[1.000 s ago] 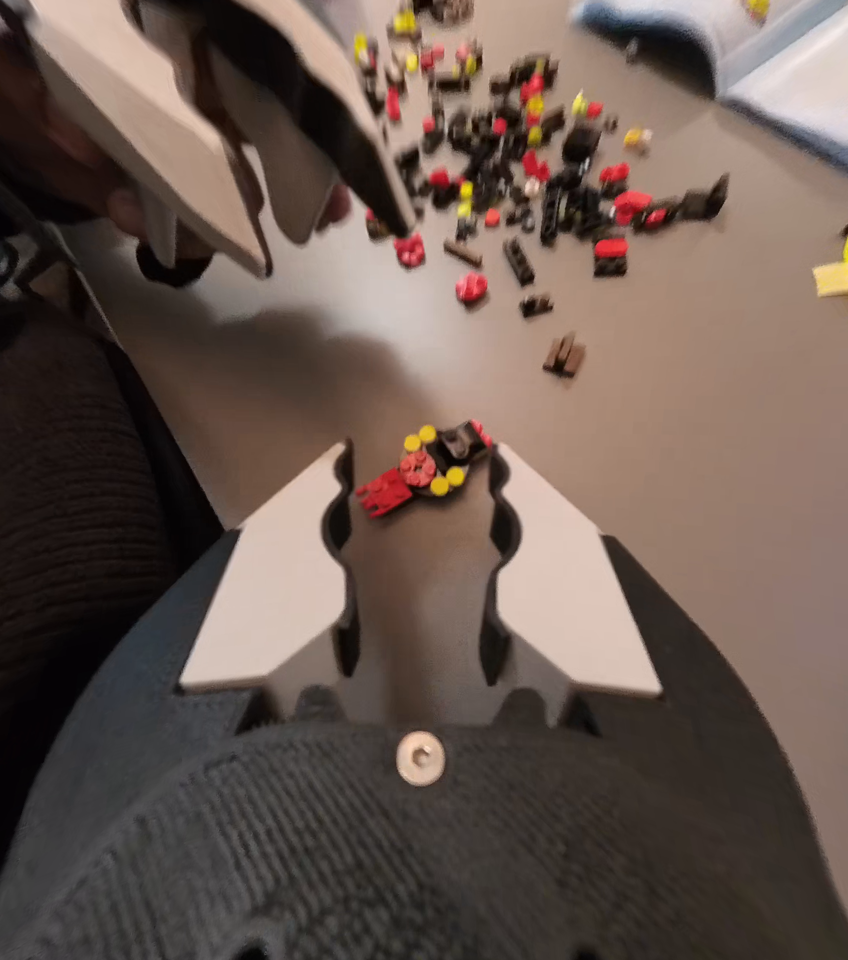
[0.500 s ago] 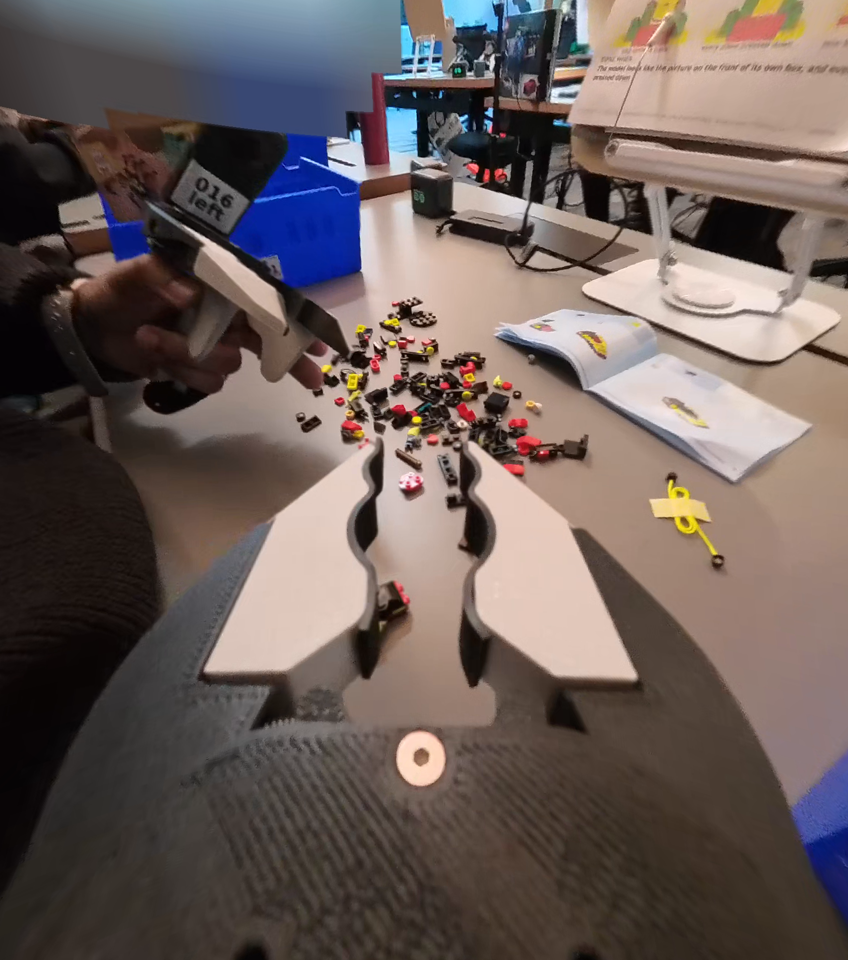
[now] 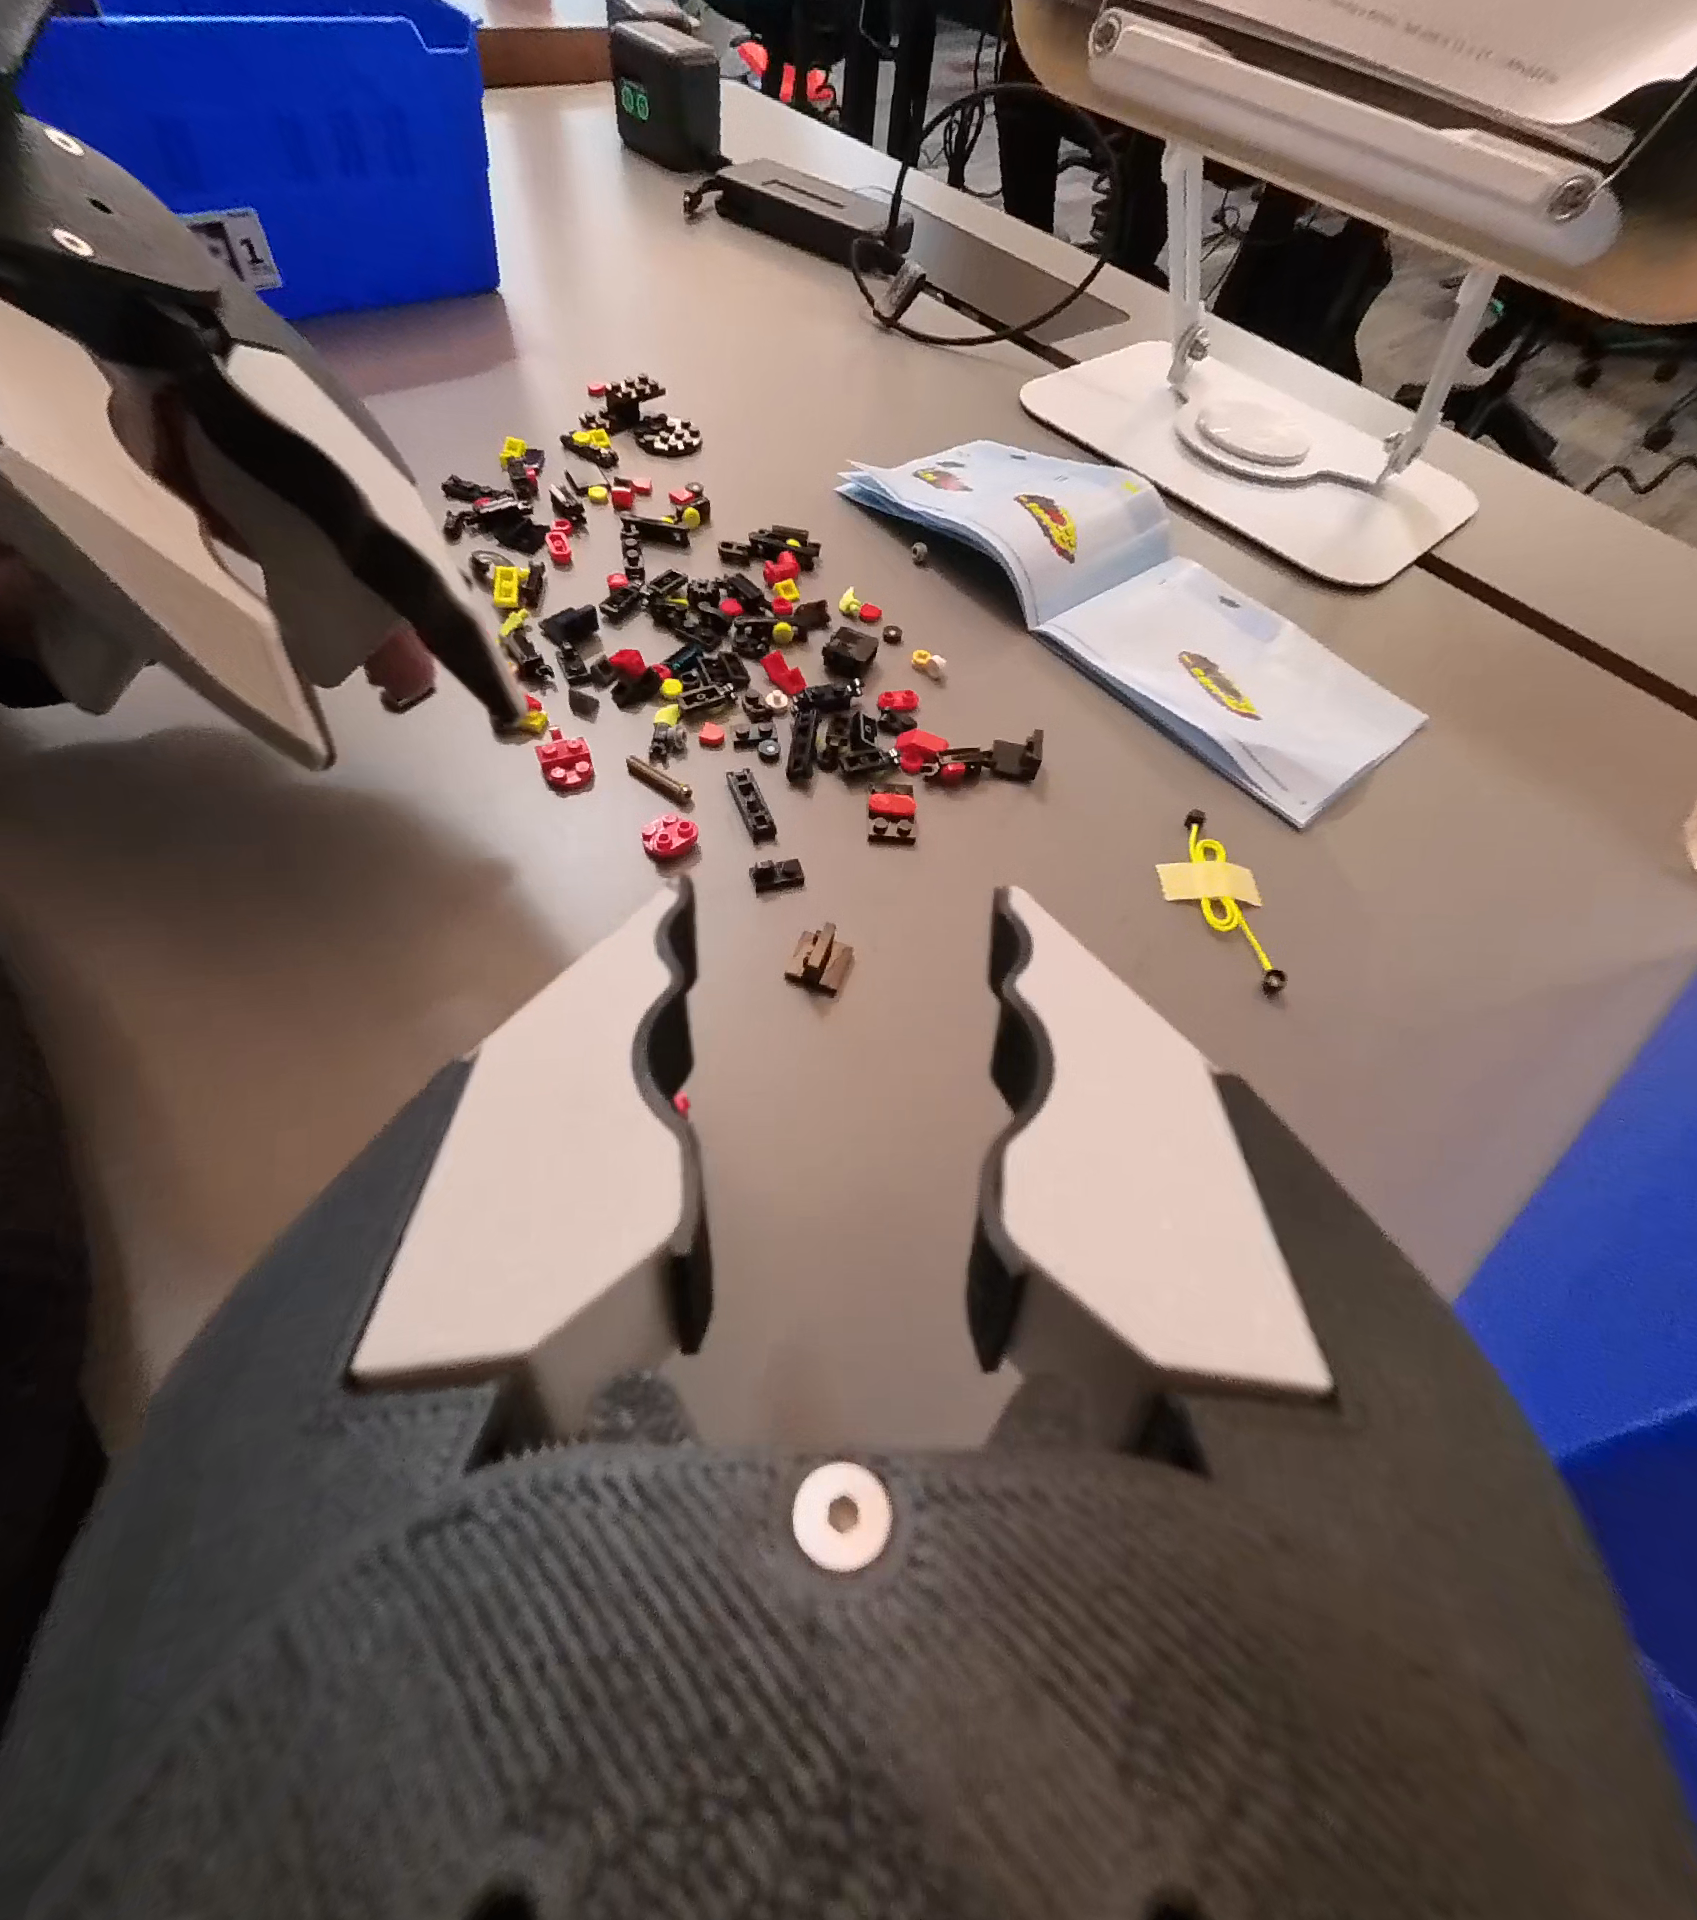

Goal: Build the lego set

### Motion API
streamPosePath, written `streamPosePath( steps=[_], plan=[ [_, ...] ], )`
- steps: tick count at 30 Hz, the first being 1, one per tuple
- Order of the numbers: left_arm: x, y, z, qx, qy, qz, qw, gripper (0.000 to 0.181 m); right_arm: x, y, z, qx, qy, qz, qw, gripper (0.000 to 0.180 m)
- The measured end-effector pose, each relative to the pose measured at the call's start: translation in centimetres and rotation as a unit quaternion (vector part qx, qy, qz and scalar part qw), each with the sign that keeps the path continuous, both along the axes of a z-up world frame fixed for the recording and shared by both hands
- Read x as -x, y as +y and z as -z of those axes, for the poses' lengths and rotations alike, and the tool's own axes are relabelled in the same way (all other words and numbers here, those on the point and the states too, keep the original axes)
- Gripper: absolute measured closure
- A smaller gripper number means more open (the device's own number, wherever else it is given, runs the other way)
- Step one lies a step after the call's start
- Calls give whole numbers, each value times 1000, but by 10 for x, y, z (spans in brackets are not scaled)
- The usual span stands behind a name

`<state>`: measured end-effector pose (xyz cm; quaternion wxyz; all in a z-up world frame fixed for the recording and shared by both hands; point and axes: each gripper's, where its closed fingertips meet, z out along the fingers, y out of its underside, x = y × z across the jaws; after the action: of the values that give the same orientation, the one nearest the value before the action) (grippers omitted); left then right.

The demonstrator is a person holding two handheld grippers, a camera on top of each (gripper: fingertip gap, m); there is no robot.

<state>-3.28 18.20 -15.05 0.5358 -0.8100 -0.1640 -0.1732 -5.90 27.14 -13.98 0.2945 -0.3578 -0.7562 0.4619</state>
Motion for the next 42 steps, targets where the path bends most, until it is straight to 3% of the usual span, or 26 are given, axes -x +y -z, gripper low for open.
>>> streamPosePath(
  steps=[4,7,10,22,28,42],
  plan=[
    [7,4,-2,-8,-17,-6,1000,135,-2,4,5,-35,3,18,999,95],
    [8,9,-4,-17,-40,-2,999,135,-9,0,12,-79,-1,18,997,93],
    [10,13,-6,-23,-50,0,998,135,-22,-16,22,-64,-40,-3,997,89],
    [7,30,-4,-21,-59,31,998,136,-55,-25,67,-86,-186,-4,979,98],
    [6,34,-2,-16,-62,37,997,136,-69,-34,75,-103,-218,-24,970,128],
    [11,25,1,-12,-66,14,998,136,-55,-17,76,-47,-235,-35,970,130]
  ],
)
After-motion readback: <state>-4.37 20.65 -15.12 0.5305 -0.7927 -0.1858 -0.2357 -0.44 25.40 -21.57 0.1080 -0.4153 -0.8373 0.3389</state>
